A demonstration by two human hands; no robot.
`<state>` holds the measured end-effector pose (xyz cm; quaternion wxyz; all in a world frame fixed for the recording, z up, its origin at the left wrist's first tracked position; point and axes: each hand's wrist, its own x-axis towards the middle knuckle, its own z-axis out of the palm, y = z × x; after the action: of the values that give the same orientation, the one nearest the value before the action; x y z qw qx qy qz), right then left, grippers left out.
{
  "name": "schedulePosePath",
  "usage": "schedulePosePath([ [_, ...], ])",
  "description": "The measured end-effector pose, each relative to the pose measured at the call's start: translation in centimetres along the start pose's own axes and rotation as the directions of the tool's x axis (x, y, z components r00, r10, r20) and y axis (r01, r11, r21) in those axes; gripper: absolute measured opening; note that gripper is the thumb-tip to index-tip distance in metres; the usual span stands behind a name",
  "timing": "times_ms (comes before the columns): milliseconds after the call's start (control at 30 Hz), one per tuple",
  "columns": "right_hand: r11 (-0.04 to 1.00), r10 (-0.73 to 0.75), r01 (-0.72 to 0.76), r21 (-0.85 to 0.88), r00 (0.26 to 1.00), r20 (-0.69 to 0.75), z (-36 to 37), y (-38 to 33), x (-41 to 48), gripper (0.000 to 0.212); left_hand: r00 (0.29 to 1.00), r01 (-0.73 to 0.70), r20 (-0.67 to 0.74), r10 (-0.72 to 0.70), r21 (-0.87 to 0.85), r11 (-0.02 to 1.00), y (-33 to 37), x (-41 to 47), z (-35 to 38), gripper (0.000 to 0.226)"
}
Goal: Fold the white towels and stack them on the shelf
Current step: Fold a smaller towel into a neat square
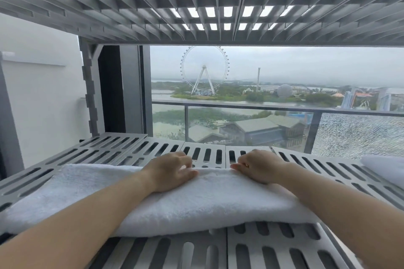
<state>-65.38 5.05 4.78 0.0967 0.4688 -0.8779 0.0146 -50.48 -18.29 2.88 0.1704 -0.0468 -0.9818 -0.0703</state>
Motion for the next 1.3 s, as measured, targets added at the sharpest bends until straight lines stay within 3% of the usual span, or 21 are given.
schedulePosePath([
  [200,0.972,-0.111,0.097,0.215,0.992,0.056,0.3,-5.1,1.9,0.040,0.985,0.100,0.140,-0.099,-0.004,0.995,-3.5,-3.2,-2.2,0.028],
  [433,0.986,-0.108,0.106,0.130,0.994,0.013,0.6,-8.7,3.0,0.042,0.996,0.093,-0.005,-0.093,0.065,0.994,-4.2,-6.1,-3.7,0.030],
  [533,0.972,-0.161,0.171,0.164,0.984,-0.073,0.1,-9.7,1.6,0.043,0.997,0.000,-0.078,0.002,0.015,1.000,-3.1,-7.3,-4.1,0.027],
  [633,0.943,-0.213,0.241,0.230,0.967,-0.137,-0.2,-11.4,-0.6,0.040,0.999,-0.046,0.020,0.047,-0.059,0.997,-1.8,-8.7,-3.9,0.031],
  [733,0.928,-0.258,0.265,0.261,0.964,-0.063,-0.3,-13.7,-2.4,0.040,0.983,-0.020,0.184,0.029,-0.051,0.998,-1.3,-9.5,-3.4,0.048],
  [900,0.935,-0.286,0.257,0.243,0.954,0.090,0.4,-14.0,-3.7,0.055,0.938,0.057,0.338,-0.074,0.060,0.997,-1.9,-10.1,-2.9,0.052],
  [1200,0.976,-0.218,0.216,0.033,0.969,0.117,1.1,-12.2,-2.6,0.060,0.904,0.176,0.348,-0.250,0.230,0.957,-5.2,-13.4,-4.7,0.057],
  [1300,0.987,-0.154,0.160,-0.033,0.979,0.130,0.9,-12.0,-1.3,0.052,0.895,0.252,0.326,-0.304,0.192,0.948,-6.4,-15.2,-6.7,0.052],
])
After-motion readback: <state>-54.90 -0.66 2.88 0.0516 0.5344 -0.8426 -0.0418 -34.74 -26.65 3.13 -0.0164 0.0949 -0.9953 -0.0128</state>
